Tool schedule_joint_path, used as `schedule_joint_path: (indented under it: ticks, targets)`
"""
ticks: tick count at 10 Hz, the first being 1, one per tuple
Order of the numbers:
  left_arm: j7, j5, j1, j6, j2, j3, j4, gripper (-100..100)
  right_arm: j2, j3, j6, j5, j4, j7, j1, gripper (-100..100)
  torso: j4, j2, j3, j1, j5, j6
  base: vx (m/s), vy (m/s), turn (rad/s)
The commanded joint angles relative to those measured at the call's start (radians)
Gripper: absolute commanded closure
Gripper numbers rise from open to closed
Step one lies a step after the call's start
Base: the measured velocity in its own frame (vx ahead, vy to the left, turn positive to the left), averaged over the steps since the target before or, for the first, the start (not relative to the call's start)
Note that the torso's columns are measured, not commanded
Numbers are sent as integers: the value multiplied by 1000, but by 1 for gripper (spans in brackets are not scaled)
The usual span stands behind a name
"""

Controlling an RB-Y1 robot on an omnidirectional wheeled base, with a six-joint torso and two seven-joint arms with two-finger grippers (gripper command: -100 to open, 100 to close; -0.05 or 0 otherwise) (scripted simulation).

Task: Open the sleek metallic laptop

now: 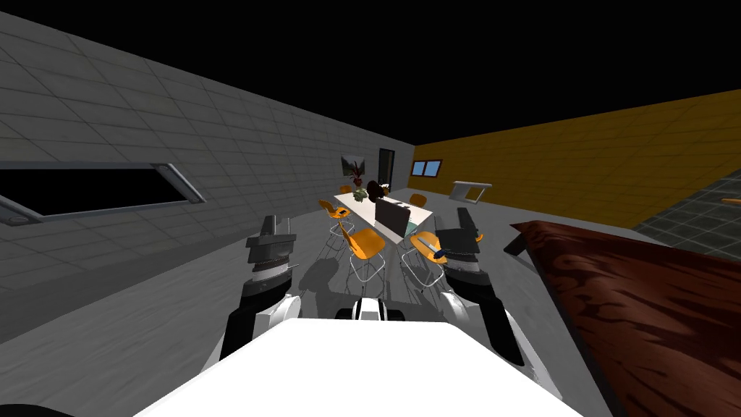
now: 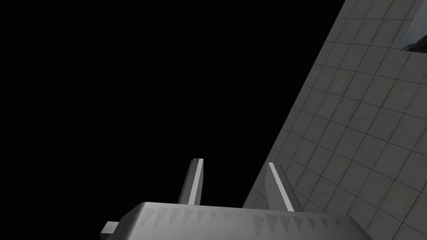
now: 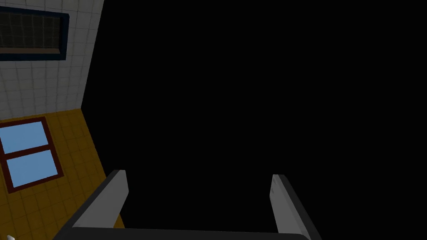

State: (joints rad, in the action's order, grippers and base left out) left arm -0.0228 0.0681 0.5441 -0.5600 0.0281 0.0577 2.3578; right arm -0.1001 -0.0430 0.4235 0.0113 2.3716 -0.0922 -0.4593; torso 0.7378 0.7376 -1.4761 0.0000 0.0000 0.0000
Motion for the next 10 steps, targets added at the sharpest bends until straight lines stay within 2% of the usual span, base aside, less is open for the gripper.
schedule_joint_path:
  ticks: [1,4,5,6,7,8,9,10]
  targets:
    - [0,0,0,0,0,0,0,0,-28,3,-7,-69,-2,46,9,-100,0,0,0,1,0,0,16,-16,-34]
    - [0,0,0,0,0,0,0,0,-57,7,-12,-153,-13,112,24,-100,0,0,0,0,0,0,18,-18,-45]
    - [0,0,0,0,0,0,0,0,-57,7,-12,-172,-13,112,24,-100,0,0,0,0,0,0,15,-12,-22]
    - [0,0,0,0,0,0,0,0,-70,10,-14,-206,-18,149,32,-100,0,1,0,0,0,0,18,-14,-48]
    - [0,0,0,0,0,0,0,0,-70,10,-14,-229,-18,149,32,-100,0,0,0,0,0,0,15,-12,-24]
    - [0,0,0,0,0,0,0,0,-81,13,-17,-264,-24,188,41,-100,0,0,0,0,0,0,20,-18,-67]
    - [0,0,0,0,0,0,0,0,-81,13,-17,-290,-24,188,41,-100,0,0,0,0,0,0,17,-17,-20]
    - [0,0,0,0,0,0,0,0,-92,16,-19,-323,-30,229,50,-100,0,0,0,0,0,0,19,-21,-46]
